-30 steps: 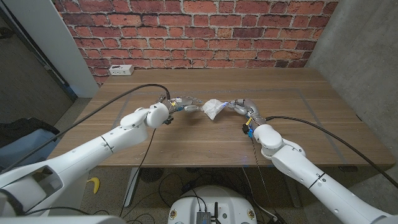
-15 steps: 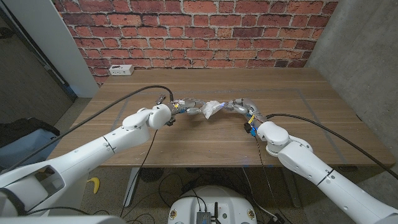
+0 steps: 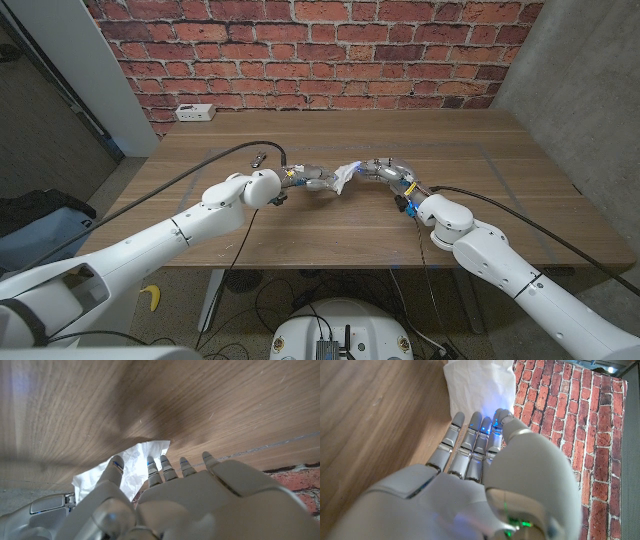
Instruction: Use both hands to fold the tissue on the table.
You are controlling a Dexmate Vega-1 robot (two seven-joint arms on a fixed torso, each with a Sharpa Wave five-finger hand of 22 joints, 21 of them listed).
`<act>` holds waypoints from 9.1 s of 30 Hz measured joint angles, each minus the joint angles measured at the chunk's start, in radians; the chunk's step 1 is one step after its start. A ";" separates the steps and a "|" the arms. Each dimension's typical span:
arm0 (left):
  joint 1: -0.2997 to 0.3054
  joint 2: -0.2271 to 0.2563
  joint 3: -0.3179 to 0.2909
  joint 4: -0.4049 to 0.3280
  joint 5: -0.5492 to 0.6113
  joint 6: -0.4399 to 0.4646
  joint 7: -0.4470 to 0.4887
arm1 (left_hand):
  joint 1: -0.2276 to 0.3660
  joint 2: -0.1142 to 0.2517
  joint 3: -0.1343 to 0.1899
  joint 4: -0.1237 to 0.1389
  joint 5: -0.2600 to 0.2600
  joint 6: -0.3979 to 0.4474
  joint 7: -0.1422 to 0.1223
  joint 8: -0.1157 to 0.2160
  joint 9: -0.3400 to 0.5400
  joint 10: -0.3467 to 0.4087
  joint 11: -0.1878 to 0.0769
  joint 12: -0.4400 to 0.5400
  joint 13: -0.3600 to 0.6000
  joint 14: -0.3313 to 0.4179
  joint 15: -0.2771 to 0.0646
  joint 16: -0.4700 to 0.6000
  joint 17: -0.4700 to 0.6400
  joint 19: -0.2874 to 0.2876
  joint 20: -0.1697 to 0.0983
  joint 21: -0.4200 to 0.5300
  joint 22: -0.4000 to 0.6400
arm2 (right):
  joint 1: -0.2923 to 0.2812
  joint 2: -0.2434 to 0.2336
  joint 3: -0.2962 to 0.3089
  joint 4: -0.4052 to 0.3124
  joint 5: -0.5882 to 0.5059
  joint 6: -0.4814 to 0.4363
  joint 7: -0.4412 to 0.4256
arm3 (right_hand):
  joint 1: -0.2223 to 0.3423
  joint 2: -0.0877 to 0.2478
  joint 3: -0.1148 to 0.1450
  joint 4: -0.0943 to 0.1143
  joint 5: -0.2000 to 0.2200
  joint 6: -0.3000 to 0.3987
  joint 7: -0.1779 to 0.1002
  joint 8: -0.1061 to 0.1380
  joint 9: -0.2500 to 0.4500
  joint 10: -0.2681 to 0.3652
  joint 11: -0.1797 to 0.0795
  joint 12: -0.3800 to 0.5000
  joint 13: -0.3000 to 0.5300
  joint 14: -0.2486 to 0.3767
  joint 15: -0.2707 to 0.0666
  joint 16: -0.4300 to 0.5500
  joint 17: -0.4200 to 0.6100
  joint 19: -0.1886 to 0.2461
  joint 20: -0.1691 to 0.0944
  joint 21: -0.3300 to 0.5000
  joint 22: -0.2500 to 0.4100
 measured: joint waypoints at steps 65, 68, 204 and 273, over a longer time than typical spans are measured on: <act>0.071 0.038 -0.053 -0.101 -0.013 0.095 0.006 | 0.009 -0.019 -0.018 -0.009 0.000 0.051 0.037 -0.011 0.003 0.026 0.063 -0.008 0.000 0.098 0.009 0.012 0.002 0.048 0.025 0.025 0.000 | 0.357 0.220 -0.359 0.215 -0.514 -0.381 -0.314 | -0.002 -0.012 -0.015 0.015 0.000 0.009 -0.014 -0.023 0.000 0.011 -0.001 0.041 0.017 0.104 -0.021 0.074 0.093 0.019 -0.005 0.066 0.014; 0.085 0.046 -0.063 -0.119 -0.014 0.107 0.020 | 0.012 -0.016 -0.015 -0.006 0.000 0.098 0.047 -0.001 0.003 0.067 0.065 0.004 0.002 0.146 0.011 0.014 0.002 0.099 0.030 0.041 -0.001 | 0.369 0.228 -0.374 0.225 -0.543 -0.398 -0.312 | -0.004 -0.011 -0.015 0.015 0.000 0.009 -0.014 -0.032 0.039 0.011 -0.001 0.041 0.017 0.104 -0.021 0.074 0.093 0.015 -0.001 0.070 0.014; 0.070 0.050 -0.039 -0.128 0.053 0.283 0.036 | 0.002 0.027 0.070 0.040 0.000 0.187 0.145 -0.023 0.010 0.197 0.083 -0.026 0.018 0.251 -0.005 -0.008 0.000 0.250 -0.050 0.108 -0.014 | 0.410 0.149 -0.505 0.233 -1.075 -0.387 -0.145 | -0.283 0.025 0.014 0.058 0.012 0.091 -0.065 -0.201 -0.035 0.114 0.037 -0.005 -0.057 0.121 -0.019 -0.071 0.027 -0.043 -0.035 0.189 -0.013; 0.075 0.050 -0.041 -0.135 0.067 0.286 0.082 | -0.023 0.036 0.085 0.074 0.000 0.195 0.152 -0.015 0.007 0.210 0.100 -0.014 0.014 0.266 0.008 -0.004 0.002 0.261 -0.035 0.094 -0.011 | 0.349 0.117 -0.448 0.187 -1.116 -0.301 -0.133 | -0.341 0.004 0.088 0.030 0.031 -0.027 -0.088 -0.208 -0.010 -0.045 0.012 -0.078 -0.043 0.030 -0.002 -0.156 0.048 -0.130 -0.018 0.232 -0.016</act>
